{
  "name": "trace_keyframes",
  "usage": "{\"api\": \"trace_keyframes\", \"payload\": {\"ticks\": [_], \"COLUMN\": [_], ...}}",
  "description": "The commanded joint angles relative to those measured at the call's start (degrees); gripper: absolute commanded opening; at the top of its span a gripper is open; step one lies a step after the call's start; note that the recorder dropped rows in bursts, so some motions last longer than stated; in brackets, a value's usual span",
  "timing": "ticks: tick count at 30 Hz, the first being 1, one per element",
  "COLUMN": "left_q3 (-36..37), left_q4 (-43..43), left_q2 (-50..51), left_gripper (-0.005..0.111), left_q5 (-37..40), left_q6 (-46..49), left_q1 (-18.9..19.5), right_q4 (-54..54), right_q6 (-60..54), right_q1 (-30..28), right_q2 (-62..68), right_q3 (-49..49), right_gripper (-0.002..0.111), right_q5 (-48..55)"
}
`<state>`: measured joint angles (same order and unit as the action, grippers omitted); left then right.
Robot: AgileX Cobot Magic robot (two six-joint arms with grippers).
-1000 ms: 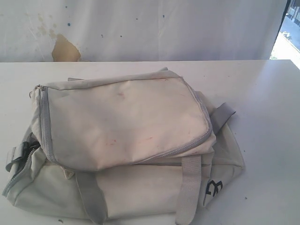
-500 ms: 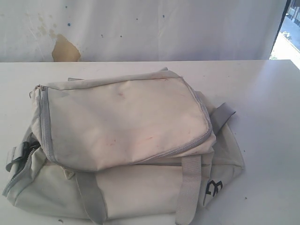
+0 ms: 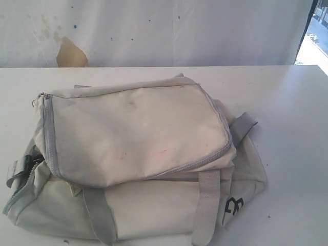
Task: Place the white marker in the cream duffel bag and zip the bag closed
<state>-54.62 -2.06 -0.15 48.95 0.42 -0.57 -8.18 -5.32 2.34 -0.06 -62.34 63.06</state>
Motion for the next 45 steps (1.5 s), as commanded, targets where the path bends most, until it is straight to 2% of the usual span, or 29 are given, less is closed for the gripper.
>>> {"api": "trace_keyframes", "payload": {"ticks": [1, 3, 8, 9, 11, 15, 17, 22, 25, 45], "left_q3": [14.2, 23.4, 36.8, 41.1, 46.7, 53.2, 54.6, 54.6, 54.6, 54.6], "left_q4": [0.5, 0.5, 0.3, 0.3, 0.3, 0.3, 0.3, 0.4, 0.4, 0.3], "left_q2": [0.1, 0.1, 1.9, 1.9, 1.9, 1.9, 1.9, 1.9, 1.9, 1.9], "left_gripper": [0.000, 0.000, 0.000, 0.000, 0.000, 0.000, 0.000, 0.000, 0.000, 0.000], "left_q5": [-14.8, -23.7, -37.6, -40.8, -50.0, -56.5, -57.3, -50.4, -49.8, -49.7], "left_q6": [-0.4, -0.4, -0.4, -0.4, -0.4, -1.1, -1.1, -3.0, -3.5, -3.3], "left_q1": [-0.2, -0.2, -0.2, -0.2, -0.2, -0.2, -0.2, -0.2, -0.2, -0.2], "right_q4": [-0.5, -0.5, -0.5, -0.5, -0.7, -0.7, -0.7, -0.4, -0.4, 0.0], "right_q6": [2.8, 4.6, 4.7, 4.3, 4.0, 4.0, 4.0, 4.8, 5.6, 7.1], "right_q1": [-0.1, -0.1, -0.1, -0.1, -0.1, -0.1, -0.1, -0.1, -0.1, -0.1], "right_q2": [0.1, 0.1, 0.1, 0.1, 0.1, 0.1, 0.1, 0.1, 0.1, 0.1], "right_q3": [10.8, 18.0, 30.9, 35.9, 43.5, 53.1, 55.4, 62.3, 62.3, 62.3], "right_gripper": [0.000, 0.000, 0.000, 0.000, 0.000, 0.000, 0.000, 0.000, 0.000, 0.000], "right_q5": [-14.4, -21.7, -36.8, -41.8, -49.0, -60.5, -63.5, -64.0, -58.0, -58.4]}}
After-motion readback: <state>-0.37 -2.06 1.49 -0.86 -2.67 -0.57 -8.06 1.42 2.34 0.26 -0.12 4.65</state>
